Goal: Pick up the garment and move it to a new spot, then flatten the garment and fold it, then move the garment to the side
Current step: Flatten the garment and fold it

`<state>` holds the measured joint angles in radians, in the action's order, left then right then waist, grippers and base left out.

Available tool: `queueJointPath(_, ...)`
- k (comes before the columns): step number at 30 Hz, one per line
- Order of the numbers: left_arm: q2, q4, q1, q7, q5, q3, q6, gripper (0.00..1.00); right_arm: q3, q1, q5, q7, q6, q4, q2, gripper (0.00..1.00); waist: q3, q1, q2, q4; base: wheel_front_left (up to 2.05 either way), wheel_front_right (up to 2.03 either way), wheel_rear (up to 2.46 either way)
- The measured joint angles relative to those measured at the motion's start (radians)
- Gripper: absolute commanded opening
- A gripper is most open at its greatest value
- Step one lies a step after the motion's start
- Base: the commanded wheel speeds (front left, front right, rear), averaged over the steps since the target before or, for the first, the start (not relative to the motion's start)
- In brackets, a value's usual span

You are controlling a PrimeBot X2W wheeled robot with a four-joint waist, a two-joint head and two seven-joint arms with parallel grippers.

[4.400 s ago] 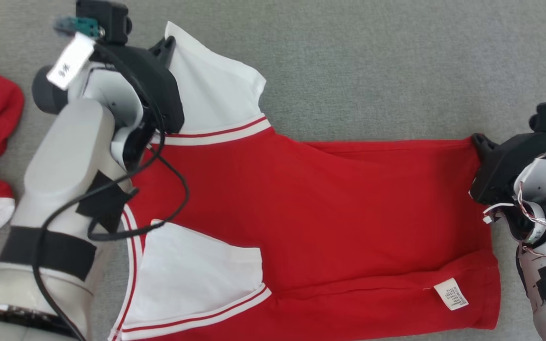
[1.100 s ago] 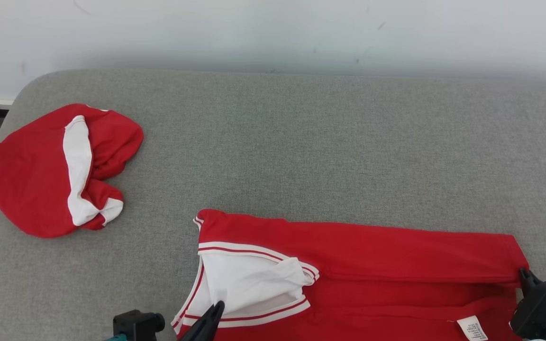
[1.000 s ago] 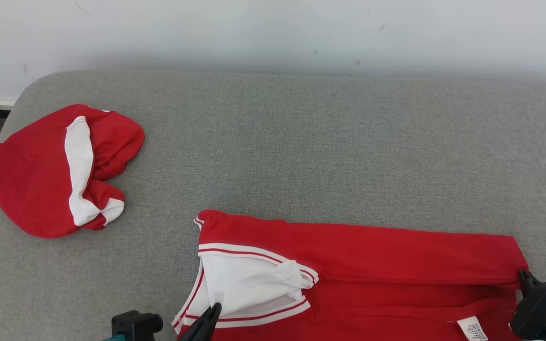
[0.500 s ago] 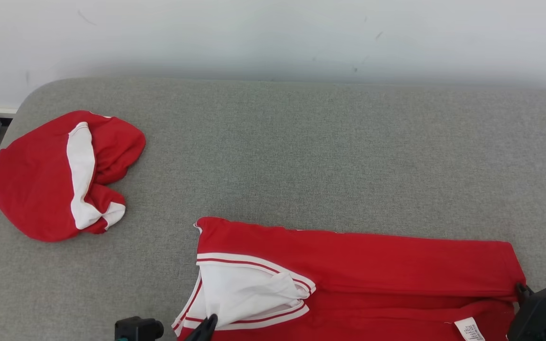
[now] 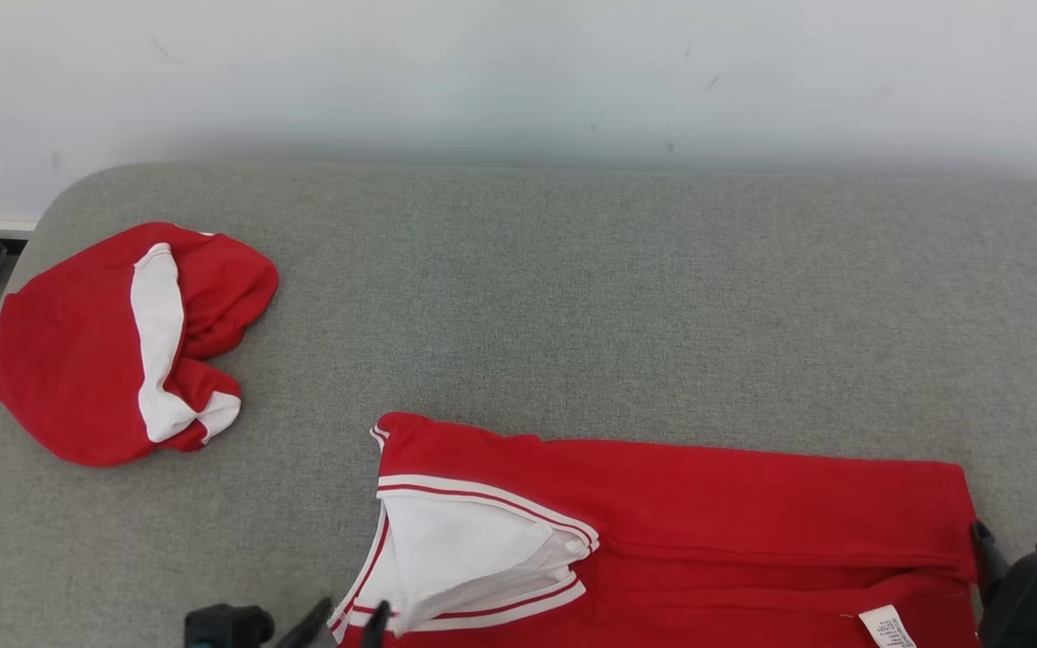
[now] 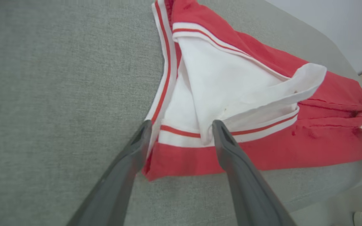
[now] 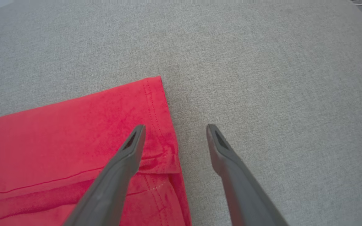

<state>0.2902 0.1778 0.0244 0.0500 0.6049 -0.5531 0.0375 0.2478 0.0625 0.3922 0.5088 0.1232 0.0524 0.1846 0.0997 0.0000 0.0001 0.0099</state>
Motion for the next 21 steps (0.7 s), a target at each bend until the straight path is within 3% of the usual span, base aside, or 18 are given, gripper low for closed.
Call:
queueJointPath(11, 0.045, -0.041, 0.029, -0.100, -0.065, 0.075, 0.034, 1.00, 0.040, 0.031, -0.047, -0.071, 0.000, -0.077, 0.010, 1.00, -0.029, 0.0000, 0.0000, 0.008, 0.00, 0.00, 0.00)
queueJointPath(16, 0.044, -0.065, 0.052, -0.139, -0.083, 0.095, 0.044, 1.00, 0.021, 0.025, -0.043, -0.151, 0.000, -0.104, -0.036, 1.00, -0.055, 0.0000, 0.0000, 0.011, 0.00, 0.00, 0.00)
queueJointPath(21, 0.044, -0.067, 0.067, -0.176, -0.085, 0.145, 0.059, 1.00, -0.024, -0.012, -0.013, -0.238, -0.023, -0.117, -0.105, 1.00, -0.088, 0.0000, 0.0000, 0.008, 0.00, 0.00, 0.00)
